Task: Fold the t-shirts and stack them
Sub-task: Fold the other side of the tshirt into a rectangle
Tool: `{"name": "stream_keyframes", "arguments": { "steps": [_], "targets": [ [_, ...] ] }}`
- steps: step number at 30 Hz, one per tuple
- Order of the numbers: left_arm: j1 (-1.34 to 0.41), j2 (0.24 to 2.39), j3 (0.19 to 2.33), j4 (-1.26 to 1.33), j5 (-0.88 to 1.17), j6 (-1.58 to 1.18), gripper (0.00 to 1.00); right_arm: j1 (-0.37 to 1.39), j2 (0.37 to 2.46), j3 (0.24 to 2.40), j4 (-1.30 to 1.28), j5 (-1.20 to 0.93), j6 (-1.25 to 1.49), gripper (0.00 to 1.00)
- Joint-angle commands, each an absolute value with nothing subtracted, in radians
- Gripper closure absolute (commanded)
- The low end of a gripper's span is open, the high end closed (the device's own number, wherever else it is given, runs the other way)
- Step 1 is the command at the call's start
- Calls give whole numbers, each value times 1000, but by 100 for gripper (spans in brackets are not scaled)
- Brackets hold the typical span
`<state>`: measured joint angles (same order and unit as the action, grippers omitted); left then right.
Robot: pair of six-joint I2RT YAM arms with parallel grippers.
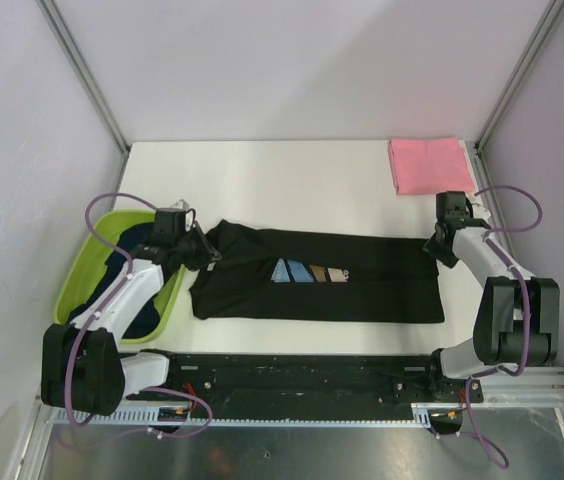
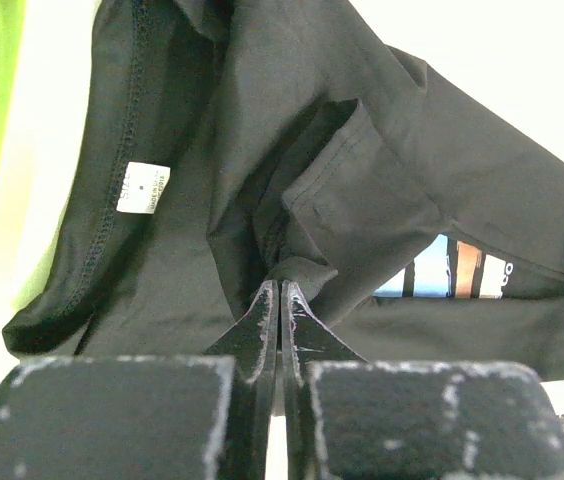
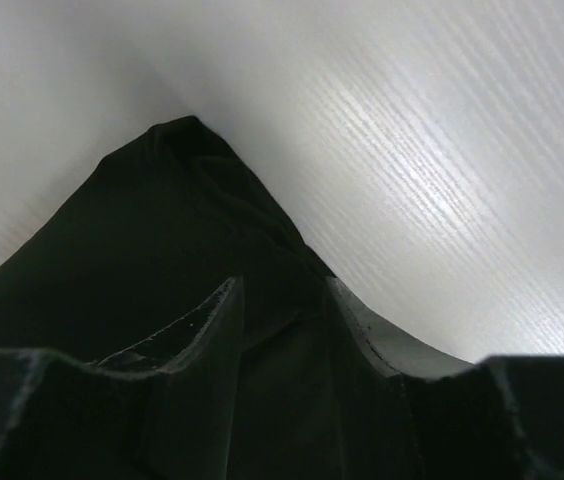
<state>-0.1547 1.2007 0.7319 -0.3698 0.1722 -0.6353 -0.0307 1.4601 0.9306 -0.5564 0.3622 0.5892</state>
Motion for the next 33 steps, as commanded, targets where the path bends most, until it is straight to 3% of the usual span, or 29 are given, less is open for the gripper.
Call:
{"name": "stream_keyframes", "arguments": {
  "steps": [1,33],
  "targets": [
    [-159,1174,730,-365,195,-605,100,-37,1448,911,-566,302,633,59],
    [-161,1179,735,-365,197,-605,100,-56,1520,848,-523,275,653,62]
  ]
}}
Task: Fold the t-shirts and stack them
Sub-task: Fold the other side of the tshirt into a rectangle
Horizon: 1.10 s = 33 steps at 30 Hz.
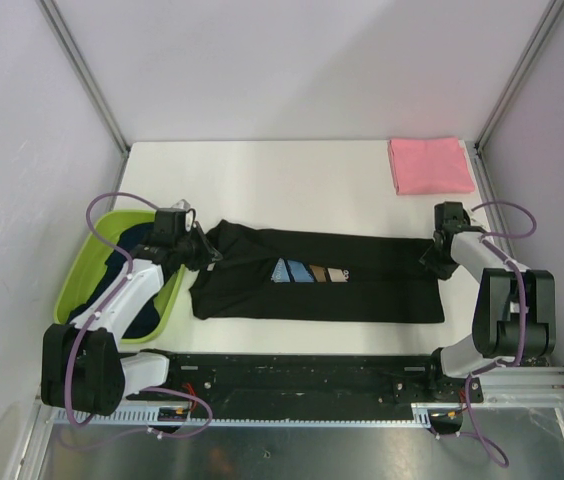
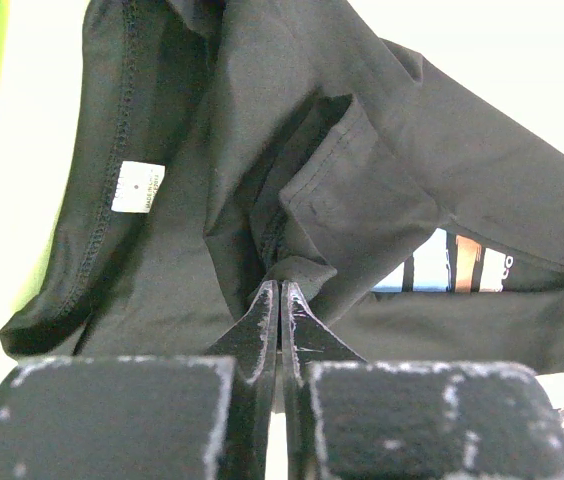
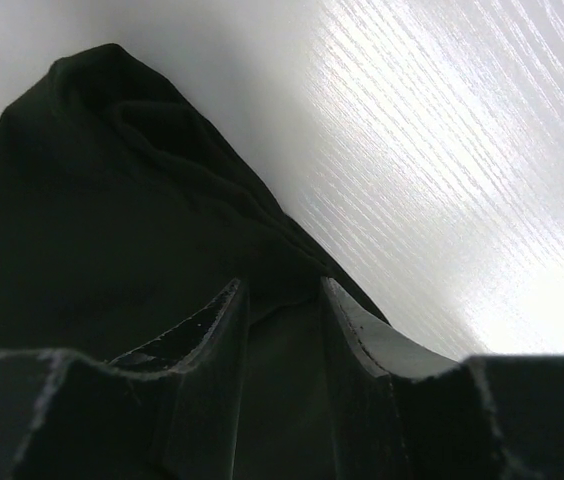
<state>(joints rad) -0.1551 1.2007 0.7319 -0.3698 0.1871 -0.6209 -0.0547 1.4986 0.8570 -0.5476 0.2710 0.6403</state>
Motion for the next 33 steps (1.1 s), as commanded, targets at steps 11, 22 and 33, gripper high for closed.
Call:
{"name": "stream_keyframes", "arguments": {
  "steps": [11,22,33],
  "targets": [
    [-163,1172,742,-367,195,-604,100,-62,1519,849,-505,269,649,89],
    [-164,1148,759,-371,205,-604,100,-96,1485,874,-529,278,612,96],
    [-164,1112,781,-406,214,-592,100,-106,1468,911,-548,283,591,98]
  ]
}}
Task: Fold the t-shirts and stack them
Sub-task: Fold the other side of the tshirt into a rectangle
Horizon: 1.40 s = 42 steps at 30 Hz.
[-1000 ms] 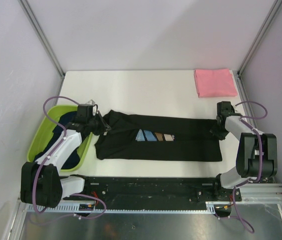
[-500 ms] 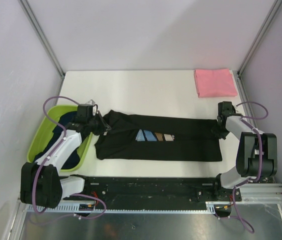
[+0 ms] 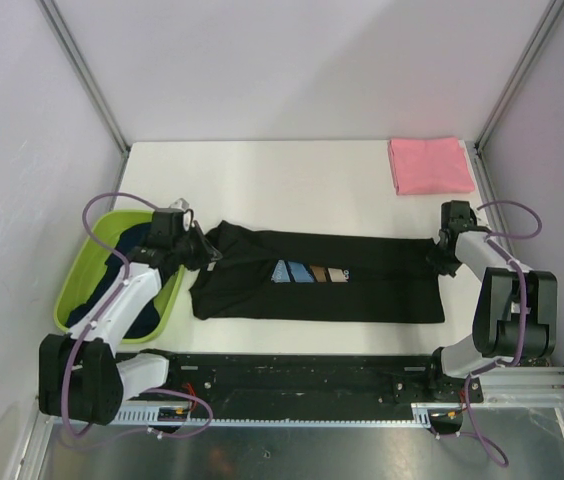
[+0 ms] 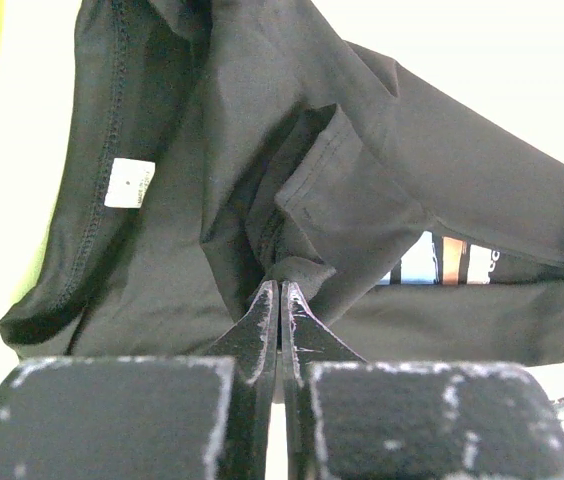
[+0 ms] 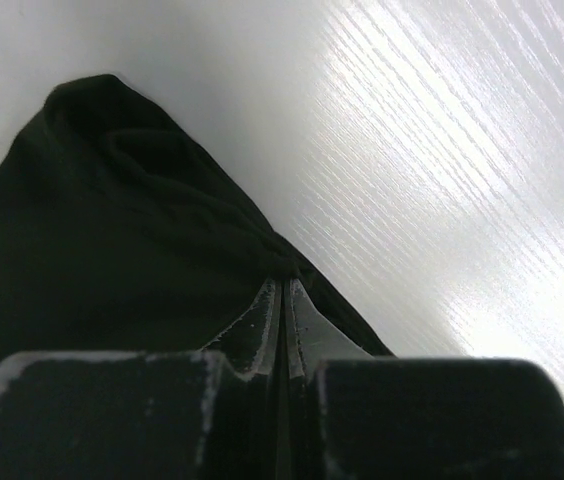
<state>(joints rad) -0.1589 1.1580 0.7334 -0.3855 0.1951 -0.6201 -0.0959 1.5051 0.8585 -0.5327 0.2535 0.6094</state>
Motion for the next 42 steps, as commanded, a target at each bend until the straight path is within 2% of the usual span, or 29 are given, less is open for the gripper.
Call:
{"name": "stream_keyframes", "arguments": {
  "steps": [1,13,42],
  "targets": [
    [-164,1107,781,-413,216,-592,100,-107,1468,913,-550,286,591,98],
    [-163,1050,719,-466,231,-607,100,-111,1461,916,-563,299,588,99],
    [-186,1077,616,-504,246,-689,100,-113,1459,916,-575,288,589,98]
  ]
}}
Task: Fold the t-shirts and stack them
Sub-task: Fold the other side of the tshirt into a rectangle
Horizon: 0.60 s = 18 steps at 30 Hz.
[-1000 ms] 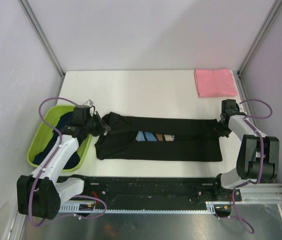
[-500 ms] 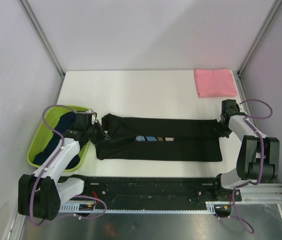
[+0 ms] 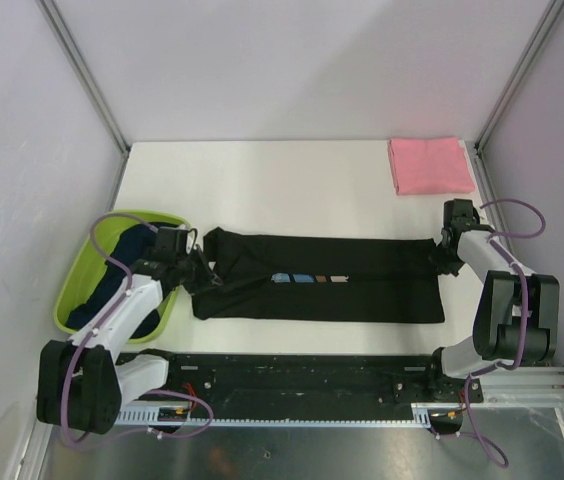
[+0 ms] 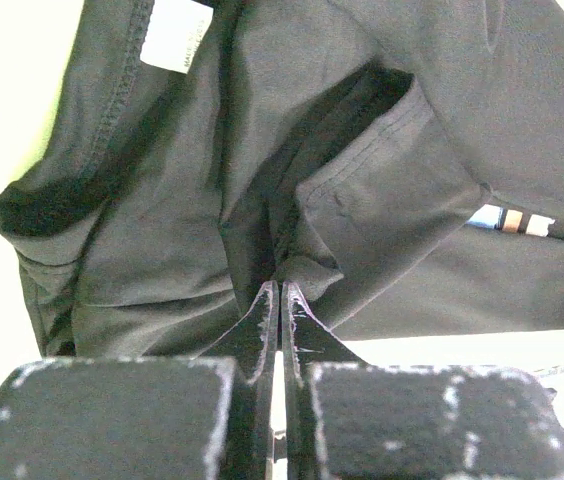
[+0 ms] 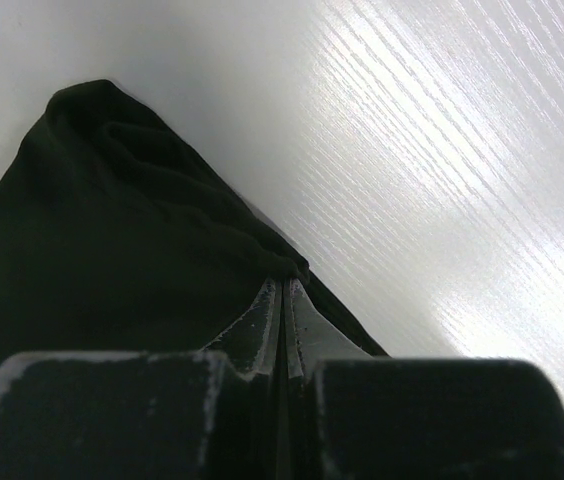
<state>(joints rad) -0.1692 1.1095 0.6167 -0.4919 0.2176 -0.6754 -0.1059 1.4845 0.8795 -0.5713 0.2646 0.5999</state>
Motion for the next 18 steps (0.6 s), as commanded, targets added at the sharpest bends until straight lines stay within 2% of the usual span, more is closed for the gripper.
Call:
{"name": "stream_keyframes", "arguments": {
  "steps": [1,18],
  "targets": [
    [-192,1069,612,-504,246,-693,100,-113,1458,916,-575,287,589,98],
    [-270,1058,562,-509,180,-733,100,-116,1450,916,-583,288,588,96]
  ]
}}
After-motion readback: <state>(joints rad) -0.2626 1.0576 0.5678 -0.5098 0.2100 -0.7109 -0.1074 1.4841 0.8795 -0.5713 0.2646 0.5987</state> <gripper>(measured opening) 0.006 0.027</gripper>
